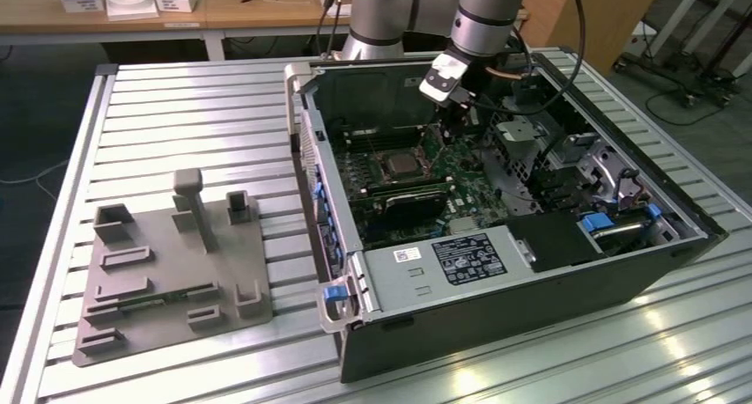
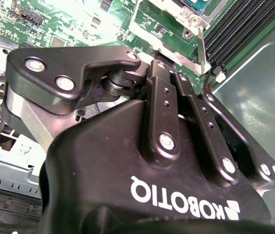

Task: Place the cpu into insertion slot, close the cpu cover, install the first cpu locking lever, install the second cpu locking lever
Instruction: 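Close the cpu cover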

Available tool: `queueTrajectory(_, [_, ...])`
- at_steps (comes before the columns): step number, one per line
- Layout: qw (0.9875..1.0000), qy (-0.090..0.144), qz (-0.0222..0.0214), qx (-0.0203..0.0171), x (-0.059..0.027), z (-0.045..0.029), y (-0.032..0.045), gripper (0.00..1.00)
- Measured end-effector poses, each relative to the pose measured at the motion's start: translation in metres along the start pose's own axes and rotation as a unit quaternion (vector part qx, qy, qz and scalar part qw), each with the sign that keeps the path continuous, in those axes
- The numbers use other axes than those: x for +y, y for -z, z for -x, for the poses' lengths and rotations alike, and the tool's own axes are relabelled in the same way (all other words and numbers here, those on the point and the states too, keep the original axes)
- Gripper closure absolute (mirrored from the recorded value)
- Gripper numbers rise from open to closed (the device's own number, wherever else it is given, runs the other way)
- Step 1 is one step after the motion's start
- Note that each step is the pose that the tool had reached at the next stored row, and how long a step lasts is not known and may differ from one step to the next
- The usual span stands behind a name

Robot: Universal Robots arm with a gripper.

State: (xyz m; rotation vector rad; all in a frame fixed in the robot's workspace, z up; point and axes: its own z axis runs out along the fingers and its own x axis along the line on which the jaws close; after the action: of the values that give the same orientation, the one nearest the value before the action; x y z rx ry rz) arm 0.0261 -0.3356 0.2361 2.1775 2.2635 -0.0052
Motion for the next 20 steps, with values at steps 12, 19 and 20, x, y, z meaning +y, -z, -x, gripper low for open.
queueTrajectory(12, [1.0000,0.000,0.0000,0.0000,-0.0128,-0.0005,0.0000,0.90])
queueTrajectory(19, [1.0000,0.000,0.0000,0.0000,-0.0170,-0.0007,-0.0001,0.90])
queueTrajectory(20, [1.0000,0.000,0.0000,0.0000,-0.0175,-0.0007,-0.0001,0.90])
